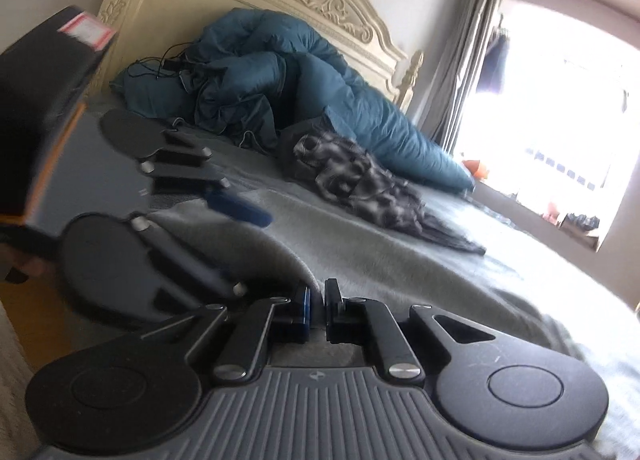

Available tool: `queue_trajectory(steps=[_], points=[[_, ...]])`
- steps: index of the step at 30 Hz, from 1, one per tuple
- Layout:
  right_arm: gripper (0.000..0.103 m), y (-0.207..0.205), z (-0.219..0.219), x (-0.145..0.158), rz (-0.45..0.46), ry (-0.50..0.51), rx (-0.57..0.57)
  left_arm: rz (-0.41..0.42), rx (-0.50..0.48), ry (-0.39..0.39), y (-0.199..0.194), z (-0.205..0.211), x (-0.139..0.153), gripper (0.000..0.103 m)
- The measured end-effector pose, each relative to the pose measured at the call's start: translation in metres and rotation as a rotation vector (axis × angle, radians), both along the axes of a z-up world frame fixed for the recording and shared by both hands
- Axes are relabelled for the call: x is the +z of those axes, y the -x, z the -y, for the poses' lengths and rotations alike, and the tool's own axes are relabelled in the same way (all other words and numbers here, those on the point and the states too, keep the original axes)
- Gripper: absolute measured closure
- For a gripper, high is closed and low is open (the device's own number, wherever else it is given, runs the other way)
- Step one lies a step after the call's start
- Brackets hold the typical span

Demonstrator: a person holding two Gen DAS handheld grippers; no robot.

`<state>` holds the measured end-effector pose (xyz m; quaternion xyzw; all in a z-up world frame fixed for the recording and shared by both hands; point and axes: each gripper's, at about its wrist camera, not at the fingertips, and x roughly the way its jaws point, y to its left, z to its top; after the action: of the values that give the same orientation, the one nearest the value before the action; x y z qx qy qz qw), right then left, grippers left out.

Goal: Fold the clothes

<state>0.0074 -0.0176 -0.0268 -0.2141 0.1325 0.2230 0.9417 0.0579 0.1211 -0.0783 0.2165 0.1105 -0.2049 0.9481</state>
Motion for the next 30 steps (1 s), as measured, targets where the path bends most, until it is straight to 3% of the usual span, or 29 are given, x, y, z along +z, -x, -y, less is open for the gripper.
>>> queue_trajectory(steps=[4, 7, 10, 12, 16, 20, 25, 30], points=[[0.093, -0.001, 0.007, 0.001, 0.008, -0.042, -0.006, -0.024, -0.003, 0.138, -0.002, -0.014, 0.005, 0.059], [0.074, 0.004, 0.026, 0.01, 0.004, -0.165, -0.022, -0.062, -0.01, 0.216, -0.007, -0.027, 0.008, 0.064], [0.074, 0.011, 0.048, 0.015, -0.015, -0.289, -0.024, -0.113, -0.026, 0.309, -0.015, -0.042, 0.013, 0.071], [0.074, 0.011, 0.055, 0.011, -0.067, -0.306, -0.014, -0.139, -0.039, 0.362, -0.019, -0.049, 0.015, 0.076], [0.079, 0.009, 0.045, -0.011, -0.168, -0.216, 0.014, -0.149, -0.059, 0.381, -0.022, -0.049, 0.016, 0.087], [0.086, 0.001, 0.023, -0.028, -0.231, -0.14, 0.057, -0.147, -0.072, 0.393, -0.023, -0.048, 0.016, 0.089], [0.086, 0.004, -0.001, -0.024, -0.123, -0.144, 0.135, -0.142, -0.088, 0.458, -0.022, -0.054, 0.016, 0.09], [0.086, -0.001, -0.01, -0.024, -0.063, -0.175, 0.124, -0.136, -0.109, 0.489, -0.022, -0.057, 0.014, 0.091]])
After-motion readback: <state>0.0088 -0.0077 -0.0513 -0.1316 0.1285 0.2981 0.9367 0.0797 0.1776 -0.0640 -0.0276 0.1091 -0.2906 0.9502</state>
